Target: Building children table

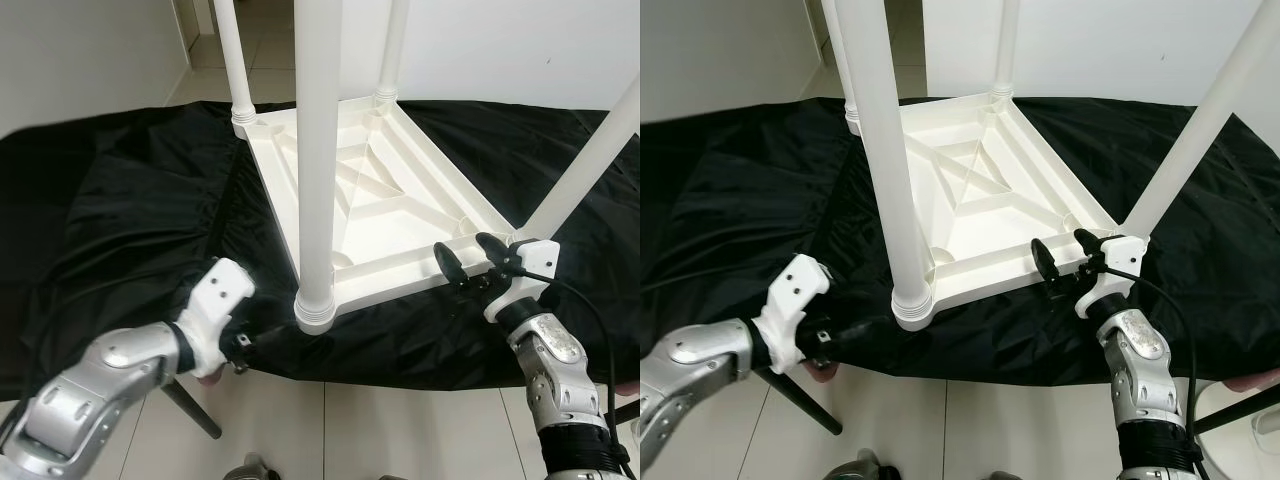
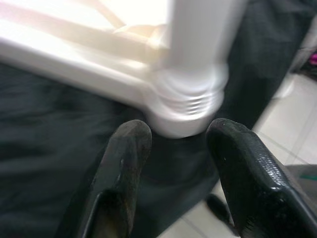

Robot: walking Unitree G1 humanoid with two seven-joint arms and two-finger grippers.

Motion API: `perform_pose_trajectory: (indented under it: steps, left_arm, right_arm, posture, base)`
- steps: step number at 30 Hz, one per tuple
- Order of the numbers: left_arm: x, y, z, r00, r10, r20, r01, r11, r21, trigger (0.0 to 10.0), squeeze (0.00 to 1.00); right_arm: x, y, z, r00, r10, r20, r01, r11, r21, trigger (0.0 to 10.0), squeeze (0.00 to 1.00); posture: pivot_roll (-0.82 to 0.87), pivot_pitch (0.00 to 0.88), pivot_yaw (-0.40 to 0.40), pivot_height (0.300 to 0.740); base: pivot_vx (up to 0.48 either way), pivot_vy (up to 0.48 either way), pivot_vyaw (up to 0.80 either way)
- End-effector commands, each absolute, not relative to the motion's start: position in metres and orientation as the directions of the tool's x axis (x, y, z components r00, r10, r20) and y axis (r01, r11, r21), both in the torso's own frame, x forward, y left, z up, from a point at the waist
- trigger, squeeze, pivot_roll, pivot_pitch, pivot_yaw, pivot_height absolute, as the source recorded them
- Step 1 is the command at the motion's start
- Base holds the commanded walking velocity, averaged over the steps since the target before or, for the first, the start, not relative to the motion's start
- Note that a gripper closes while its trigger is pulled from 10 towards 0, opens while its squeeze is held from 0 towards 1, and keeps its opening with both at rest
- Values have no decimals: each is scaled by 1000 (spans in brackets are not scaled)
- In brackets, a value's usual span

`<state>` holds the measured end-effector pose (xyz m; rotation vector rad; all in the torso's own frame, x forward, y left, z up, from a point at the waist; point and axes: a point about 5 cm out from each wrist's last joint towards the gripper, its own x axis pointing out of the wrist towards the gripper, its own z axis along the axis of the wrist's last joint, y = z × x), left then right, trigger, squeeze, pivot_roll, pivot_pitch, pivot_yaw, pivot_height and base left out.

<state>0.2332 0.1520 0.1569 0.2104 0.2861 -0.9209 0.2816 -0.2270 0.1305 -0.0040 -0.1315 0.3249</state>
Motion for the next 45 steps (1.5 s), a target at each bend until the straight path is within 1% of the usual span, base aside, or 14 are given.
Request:
perform_pose_trajectory:
  steps: [1,2,4,6,11,12,18,24,27,31,37,38,42,45]
  left_arm:
    - [241,165,159,502,-790,-350,855,515,64,10000,0]
    - [241,165,159,502,-790,-350,855,515,64,10000,0]
    - [265,181,167,662,-689,-296,742,657,131,10000,0]
    - [277,190,173,739,-624,-254,669,726,160,10000,0]
    - [294,197,182,817,-543,-193,574,795,194,10000,0]
    - [308,193,193,854,-508,-111,520,832,194,10000,0]
    - [325,172,213,849,-528,10,521,840,155,10000,0]
    - [325,136,238,735,-667,125,656,745,115,10000,0]
    - [319,105,249,595,-781,188,776,620,118,10000,0]
    - [315,94,253,512,-834,206,829,543,138,10000,0]
    - [312,87,254,457,-865,207,865,486,121,10000,0]
    - [304,78,253,367,-911,190,918,388,86,10000,0]
    - [301,75,252,338,-923,185,931,357,77,10000,0]
    - [286,67,248,237,-956,172,965,252,69,10000,0]
  right_arm:
    - [280,-221,126,938,327,118,-329,944,-2,10000,0]
    - [280,-221,126,938,327,118,-329,944,-2,10000,0]
    - [280,-217,123,948,294,122,-299,954,19,10000,0]
    - [280,-215,121,954,270,129,-277,960,38,10000,0]
    - [280,-209,119,965,231,126,-237,971,37,10000,0]
    - [281,-211,115,982,154,109,-158,987,23,10000,0]
    - [281,-212,111,994,40,99,-46,997,58,10000,0]
    - [280,-212,112,986,-107,129,95,991,92,10000,0]
    - [279,-203,108,977,-176,120,161,979,121,10000,0]
    - [283,-199,110,973,-200,112,189,977,98,10000,0]
    - [285,-198,108,969,-224,106,213,971,104,10000,0]
    - [287,-195,105,970,-230,83,217,965,146,10000,0]
    - [288,-194,104,970,-232,77,219,964,154,10000,0]
    - [291,-192,104,960,-274,64,258,948,187,10000,0]
  posture:
    - [8,14,39,740]
    - [8,14,39,740]
    - [8,12,37,740]
    - [8,12,37,740]
    - [2,7,38,740]
    - [5,6,35,740]
    - [0,3,34,740]
    - [-14,0,41,740]
    - [-20,0,41,740]
    - [-32,0,49,740]
    - [-30,0,46,740]
    - [-30,0,46,740]
    - [-30,0,46,740]
    - [-27,0,41,740]
  base:
    - [0,0,0]
    - [0,0,0]
    - [0,0,0]
    - [0,0,0]
    - [0,0,0]
    - [0,0,0]
    - [0,0,0]
    - [0,0,0]
    - [0,0,0]
    - [0,0,0]
    - [0,0,0]
    - [0,0,0]
    - [0,0,0]
    - [0,0,0]
